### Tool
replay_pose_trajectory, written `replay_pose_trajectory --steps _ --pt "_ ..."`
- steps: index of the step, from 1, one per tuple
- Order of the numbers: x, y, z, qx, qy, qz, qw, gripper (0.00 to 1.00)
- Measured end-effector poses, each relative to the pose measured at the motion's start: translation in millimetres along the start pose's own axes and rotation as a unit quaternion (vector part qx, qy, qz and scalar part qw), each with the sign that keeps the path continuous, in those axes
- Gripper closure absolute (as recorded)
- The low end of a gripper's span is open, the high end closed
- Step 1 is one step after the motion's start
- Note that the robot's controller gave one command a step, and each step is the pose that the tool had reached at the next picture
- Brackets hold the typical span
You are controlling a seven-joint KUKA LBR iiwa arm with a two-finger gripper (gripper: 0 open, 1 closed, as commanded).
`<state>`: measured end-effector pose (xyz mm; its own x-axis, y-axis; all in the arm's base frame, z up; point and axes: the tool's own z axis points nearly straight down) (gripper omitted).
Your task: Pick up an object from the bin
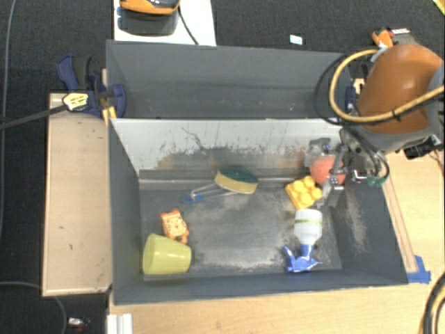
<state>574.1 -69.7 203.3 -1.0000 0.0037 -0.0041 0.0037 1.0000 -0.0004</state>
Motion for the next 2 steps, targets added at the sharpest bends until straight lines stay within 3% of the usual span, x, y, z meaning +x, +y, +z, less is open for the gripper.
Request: replay_pose_trajectory --steps 1,2 --pt "0.0 -20 55 0.000 -0.0008 -0.106 0.9944 0.00" --pt "13.0 -32 69 0.000 -0.0014 -0.333 0.9431 0.00"
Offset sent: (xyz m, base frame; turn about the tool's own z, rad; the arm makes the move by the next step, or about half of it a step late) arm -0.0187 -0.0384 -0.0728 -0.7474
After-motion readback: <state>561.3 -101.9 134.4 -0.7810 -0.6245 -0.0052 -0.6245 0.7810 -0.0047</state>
